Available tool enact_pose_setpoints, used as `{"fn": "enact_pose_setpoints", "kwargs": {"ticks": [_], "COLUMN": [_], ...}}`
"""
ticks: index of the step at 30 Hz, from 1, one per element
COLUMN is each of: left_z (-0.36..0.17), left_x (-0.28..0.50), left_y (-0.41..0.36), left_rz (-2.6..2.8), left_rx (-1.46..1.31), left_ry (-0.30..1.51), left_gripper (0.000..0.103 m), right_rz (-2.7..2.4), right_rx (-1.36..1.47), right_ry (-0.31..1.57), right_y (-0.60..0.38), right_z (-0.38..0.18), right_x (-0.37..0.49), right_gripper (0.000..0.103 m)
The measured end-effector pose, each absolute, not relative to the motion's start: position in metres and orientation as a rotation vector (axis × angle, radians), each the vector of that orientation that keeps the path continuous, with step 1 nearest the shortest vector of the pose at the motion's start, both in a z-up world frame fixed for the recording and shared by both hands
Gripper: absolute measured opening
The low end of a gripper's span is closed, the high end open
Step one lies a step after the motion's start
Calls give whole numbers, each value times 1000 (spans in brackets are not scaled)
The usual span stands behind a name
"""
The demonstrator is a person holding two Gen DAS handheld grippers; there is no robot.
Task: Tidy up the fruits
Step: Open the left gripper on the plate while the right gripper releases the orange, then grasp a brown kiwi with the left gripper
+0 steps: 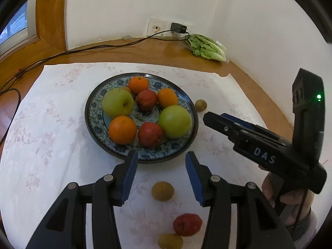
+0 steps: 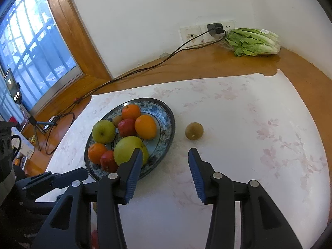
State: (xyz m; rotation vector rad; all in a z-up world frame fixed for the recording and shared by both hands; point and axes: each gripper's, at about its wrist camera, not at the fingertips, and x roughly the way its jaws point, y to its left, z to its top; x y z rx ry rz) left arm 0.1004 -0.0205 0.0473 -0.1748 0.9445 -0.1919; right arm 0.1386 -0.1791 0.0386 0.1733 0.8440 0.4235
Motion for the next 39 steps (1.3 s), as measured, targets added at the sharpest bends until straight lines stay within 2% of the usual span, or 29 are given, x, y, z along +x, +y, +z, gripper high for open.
{"fn": "enact_pose_setpoints", "kwargs": {"ticks": [27,39], "left_z": [27,19], "left_x": [81,85], "left_y": [-29,-34], "left_rz": [-173,-154], "left_rx": [-158,-132], "left_ry": [1027,1040], "left_gripper": [51,27], "right_rz": [412,413], "right_rx": [141,136], "right_ry": [866,881], "right_y": [-201,-202], "right_z": [38,35], "right_x": [127,128], "right_gripper": [47,47]}}
